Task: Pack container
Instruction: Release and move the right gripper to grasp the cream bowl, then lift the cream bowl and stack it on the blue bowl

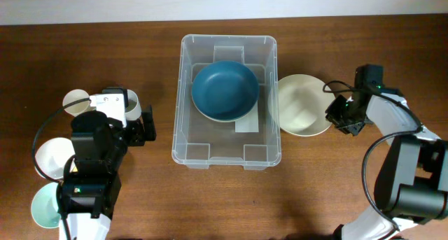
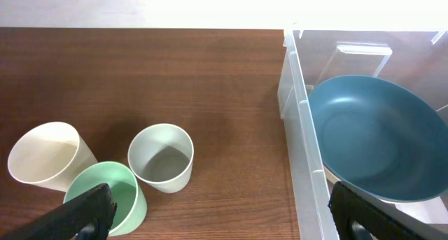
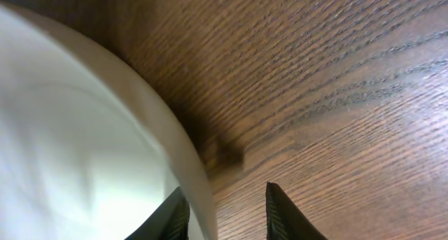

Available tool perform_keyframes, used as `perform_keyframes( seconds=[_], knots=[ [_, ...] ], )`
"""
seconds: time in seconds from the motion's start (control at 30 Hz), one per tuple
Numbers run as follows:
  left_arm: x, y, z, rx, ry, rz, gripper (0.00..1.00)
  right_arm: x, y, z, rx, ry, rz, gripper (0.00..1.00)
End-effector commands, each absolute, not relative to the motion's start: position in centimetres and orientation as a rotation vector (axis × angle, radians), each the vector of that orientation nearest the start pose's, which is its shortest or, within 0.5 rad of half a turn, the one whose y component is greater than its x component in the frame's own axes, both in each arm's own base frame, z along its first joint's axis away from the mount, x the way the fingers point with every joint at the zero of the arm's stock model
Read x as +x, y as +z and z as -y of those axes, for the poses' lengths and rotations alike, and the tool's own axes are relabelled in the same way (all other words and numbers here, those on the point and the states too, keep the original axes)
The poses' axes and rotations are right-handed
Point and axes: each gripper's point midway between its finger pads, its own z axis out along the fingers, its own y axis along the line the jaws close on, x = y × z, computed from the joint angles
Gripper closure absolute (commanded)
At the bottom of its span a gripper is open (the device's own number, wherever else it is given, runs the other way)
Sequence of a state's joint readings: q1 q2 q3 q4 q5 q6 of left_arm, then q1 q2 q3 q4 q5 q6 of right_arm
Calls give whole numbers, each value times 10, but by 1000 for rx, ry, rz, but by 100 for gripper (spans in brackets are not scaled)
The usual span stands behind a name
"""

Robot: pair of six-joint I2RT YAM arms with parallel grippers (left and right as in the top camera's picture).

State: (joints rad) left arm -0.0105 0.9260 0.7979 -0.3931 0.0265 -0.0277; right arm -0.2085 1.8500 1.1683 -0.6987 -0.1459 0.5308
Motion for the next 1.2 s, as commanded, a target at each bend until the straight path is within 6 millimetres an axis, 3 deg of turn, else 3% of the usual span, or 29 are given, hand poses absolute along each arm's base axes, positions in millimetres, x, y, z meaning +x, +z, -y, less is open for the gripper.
perform_keyframes(
  seconds=[0.0,0.13,0.3,0.5,0.6,0.77,0.93,1.03,1.17],
  knots=[
    [327,240,6,-24,-52,-2070,0,359,1,47,1067,265,-2822,69],
    [327,240,6,-24,-52,-2070,0,358,-4,46,1072,270,-2834,75],
    [327,240,6,-23,-52,-2070,0,363,-4,44,1064,299,-2820,96],
    [327,240,6,-23,-52,-2070,0,369,-1,45,1057,318,-2796,96],
    [327,240,6,-23,-52,-2070,0,380,10,44,1054,415,-2750,96],
    [327,240,6,-23,-52,-2070,0,410,71,58,1012,501,-2594,96],
    [327,240,6,-23,-52,-2070,0,433,157,63,881,482,-2438,96],
    [327,240,6,-23,-52,-2070,0,443,211,50,723,473,-2366,96],
    [327,240,6,-23,-52,-2070,0,449,262,17,521,411,-2331,96]
  ],
)
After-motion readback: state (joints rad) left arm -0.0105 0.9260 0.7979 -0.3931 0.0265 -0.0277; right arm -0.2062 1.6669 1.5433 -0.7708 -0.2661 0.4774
